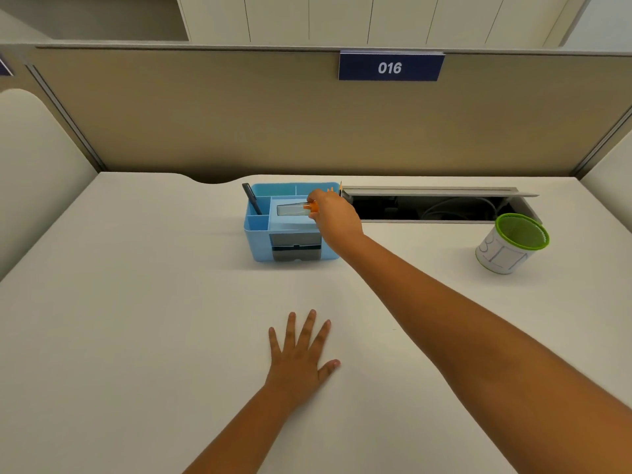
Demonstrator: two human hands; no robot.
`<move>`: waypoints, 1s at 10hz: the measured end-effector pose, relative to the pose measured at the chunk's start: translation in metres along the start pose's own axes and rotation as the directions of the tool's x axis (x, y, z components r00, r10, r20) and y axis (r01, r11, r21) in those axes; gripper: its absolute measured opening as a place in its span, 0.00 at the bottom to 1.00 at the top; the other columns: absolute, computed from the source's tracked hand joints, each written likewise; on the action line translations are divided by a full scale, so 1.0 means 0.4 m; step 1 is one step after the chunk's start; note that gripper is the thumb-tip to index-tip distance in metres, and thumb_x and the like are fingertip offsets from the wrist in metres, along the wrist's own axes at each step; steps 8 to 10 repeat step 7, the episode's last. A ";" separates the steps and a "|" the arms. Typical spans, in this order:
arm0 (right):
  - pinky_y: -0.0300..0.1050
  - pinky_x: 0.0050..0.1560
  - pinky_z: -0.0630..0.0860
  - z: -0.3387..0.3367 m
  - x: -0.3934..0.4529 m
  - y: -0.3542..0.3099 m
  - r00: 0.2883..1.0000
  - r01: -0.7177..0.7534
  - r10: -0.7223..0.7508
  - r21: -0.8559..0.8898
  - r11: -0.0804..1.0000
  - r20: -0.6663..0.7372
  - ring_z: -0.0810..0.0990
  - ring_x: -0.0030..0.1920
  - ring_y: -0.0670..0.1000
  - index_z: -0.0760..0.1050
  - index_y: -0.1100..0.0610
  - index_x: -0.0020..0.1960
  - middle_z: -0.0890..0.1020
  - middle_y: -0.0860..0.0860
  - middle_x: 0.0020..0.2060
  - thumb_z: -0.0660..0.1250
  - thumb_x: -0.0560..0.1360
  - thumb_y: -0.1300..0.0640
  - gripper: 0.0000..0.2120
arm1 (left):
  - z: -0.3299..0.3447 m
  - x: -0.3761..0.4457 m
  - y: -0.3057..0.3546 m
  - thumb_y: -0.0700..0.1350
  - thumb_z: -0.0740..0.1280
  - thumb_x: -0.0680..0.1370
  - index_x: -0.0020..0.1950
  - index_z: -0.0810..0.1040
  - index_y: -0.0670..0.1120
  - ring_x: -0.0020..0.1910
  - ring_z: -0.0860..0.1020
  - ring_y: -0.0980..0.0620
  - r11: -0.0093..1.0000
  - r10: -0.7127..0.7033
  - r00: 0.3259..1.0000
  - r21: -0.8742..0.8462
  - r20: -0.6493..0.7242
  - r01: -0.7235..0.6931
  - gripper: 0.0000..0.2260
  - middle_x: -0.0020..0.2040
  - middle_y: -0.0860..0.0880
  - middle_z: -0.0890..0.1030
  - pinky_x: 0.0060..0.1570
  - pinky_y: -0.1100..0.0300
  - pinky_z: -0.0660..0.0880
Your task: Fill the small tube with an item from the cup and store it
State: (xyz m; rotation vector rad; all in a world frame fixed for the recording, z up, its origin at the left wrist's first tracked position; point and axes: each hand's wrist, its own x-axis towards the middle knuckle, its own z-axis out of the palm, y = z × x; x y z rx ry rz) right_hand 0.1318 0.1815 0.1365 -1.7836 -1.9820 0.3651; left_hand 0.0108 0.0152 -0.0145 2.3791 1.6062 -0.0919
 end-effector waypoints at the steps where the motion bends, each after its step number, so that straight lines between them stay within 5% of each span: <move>1: 0.52 0.53 0.76 0.008 0.013 0.002 0.998 -0.004 0.007 -0.051 0.999 0.054 0.77 0.53 0.59 0.70 0.60 0.61 0.78 0.61 0.54 0.61 0.77 0.63 0.13 | -0.005 0.001 0.001 0.69 0.36 0.68 0.64 0.27 0.61 0.71 0.33 0.40 1.000 0.011 1.000 0.009 0.004 -0.011 0.30 0.73 0.51 0.33 0.64 0.36 0.32; 2: 0.52 0.54 0.75 0.015 0.014 0.001 0.996 -0.017 0.023 -0.079 0.997 0.082 0.76 0.55 0.59 0.70 0.60 0.61 0.78 0.61 0.56 0.63 0.76 0.61 0.14 | -0.022 -0.009 0.006 0.68 0.37 0.71 0.70 0.38 0.59 0.73 0.47 0.37 0.998 -0.011 0.998 0.068 -0.058 0.015 0.30 0.75 0.48 0.48 0.65 0.35 0.32; 3: 0.52 0.54 0.74 0.024 0.013 0.001 0.994 -0.033 0.040 -0.074 0.997 0.100 0.76 0.56 0.59 0.71 0.59 0.61 0.78 0.61 0.56 0.63 0.76 0.60 0.14 | -0.035 -0.020 0.018 0.65 0.39 0.74 0.69 0.61 0.55 0.65 0.70 0.41 0.992 -0.052 0.998 0.114 -0.022 0.054 0.29 0.68 0.49 0.72 0.65 0.35 0.51; 4: 0.52 0.53 0.74 0.027 0.008 0.001 0.992 -0.052 0.061 -0.084 0.995 0.108 0.76 0.55 0.59 0.71 0.59 0.61 0.79 0.61 0.55 0.62 0.77 0.60 0.13 | -0.029 -0.017 0.012 0.65 0.40 0.74 0.72 0.56 0.53 0.66 0.67 0.38 0.994 -0.037 0.998 0.103 -0.055 0.042 0.30 0.67 0.49 0.72 0.63 0.34 0.60; 5: 0.53 0.52 0.75 0.032 0.004 0.010 0.992 -0.073 0.082 -0.089 0.993 0.100 0.76 0.54 0.60 0.70 0.59 0.61 0.79 0.62 0.54 0.62 0.77 0.59 0.13 | -0.026 -0.019 0.011 0.66 0.36 0.73 0.71 0.36 0.54 0.71 0.59 0.38 0.994 -0.055 0.996 0.093 -0.072 0.062 0.30 0.72 0.48 0.65 0.63 0.39 0.36; 6: 0.54 0.53 0.75 0.015 -0.006 0.007 0.989 -0.110 0.112 -0.028 0.994 0.091 0.75 0.57 0.60 0.69 0.57 0.64 0.78 0.61 0.57 0.64 0.76 0.57 0.17 | -0.014 -0.014 0.006 0.67 0.35 0.71 0.67 0.28 0.58 0.73 0.37 0.40 0.996 0.012 0.991 0.092 -0.132 0.000 0.29 0.76 0.49 0.44 0.61 0.38 0.25; 7: 0.56 0.56 0.76 0.012 -0.030 0.027 0.992 -0.122 0.122 0.039 0.992 0.012 0.74 0.61 0.59 0.68 0.55 0.66 0.76 0.60 0.61 0.65 0.75 0.55 0.19 | -0.006 -0.014 0.009 0.66 0.38 0.73 0.70 0.34 0.55 0.69 0.26 0.47 0.990 0.002 0.972 0.135 -0.235 0.030 0.30 0.74 0.51 0.33 0.62 0.42 0.30; 10: 0.56 0.56 0.76 0.012 -0.030 0.027 0.992 -0.122 0.122 0.039 0.992 0.012 0.74 0.61 0.59 0.68 0.55 0.66 0.76 0.60 0.61 0.65 0.75 0.55 0.19 | -0.006 -0.014 0.009 0.66 0.38 0.73 0.70 0.34 0.55 0.69 0.26 0.47 0.990 0.002 0.972 0.135 -0.235 0.030 0.30 0.74 0.51 0.33 0.62 0.42 0.30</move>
